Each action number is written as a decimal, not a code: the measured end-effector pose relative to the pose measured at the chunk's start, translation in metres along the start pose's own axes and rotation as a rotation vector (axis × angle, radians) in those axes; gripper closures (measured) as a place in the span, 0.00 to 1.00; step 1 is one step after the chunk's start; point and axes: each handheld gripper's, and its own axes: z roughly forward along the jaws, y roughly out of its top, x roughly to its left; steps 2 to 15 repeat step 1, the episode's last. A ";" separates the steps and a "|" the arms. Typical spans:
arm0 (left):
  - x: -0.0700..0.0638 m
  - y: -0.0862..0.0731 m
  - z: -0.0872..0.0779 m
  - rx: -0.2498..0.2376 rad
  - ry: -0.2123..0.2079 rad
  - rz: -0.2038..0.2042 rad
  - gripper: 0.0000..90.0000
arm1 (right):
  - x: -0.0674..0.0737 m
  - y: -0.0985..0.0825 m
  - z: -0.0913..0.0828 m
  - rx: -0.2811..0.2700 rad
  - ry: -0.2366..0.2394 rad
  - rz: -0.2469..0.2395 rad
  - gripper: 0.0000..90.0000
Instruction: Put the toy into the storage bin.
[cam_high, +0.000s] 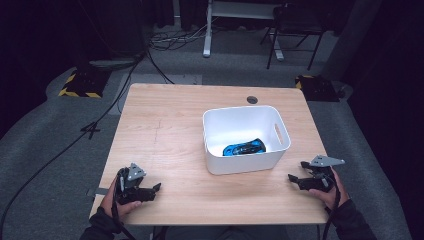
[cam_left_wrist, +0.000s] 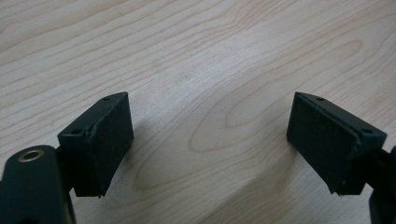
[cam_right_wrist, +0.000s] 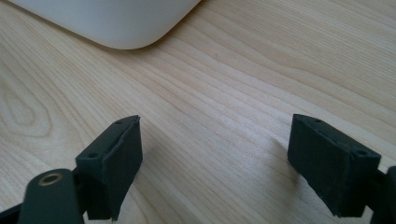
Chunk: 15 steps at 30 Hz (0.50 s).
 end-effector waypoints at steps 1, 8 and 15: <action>0.000 0.000 0.000 0.000 0.000 0.000 0.16 | 0.000 0.000 0.000 0.000 0.000 0.000 0.20; 0.000 0.000 0.000 0.000 0.000 0.000 0.16 | 0.000 0.000 0.000 0.000 0.000 0.000 0.20; 0.000 0.000 0.000 0.000 0.000 0.000 0.16 | 0.000 0.000 0.000 0.000 0.000 0.000 0.20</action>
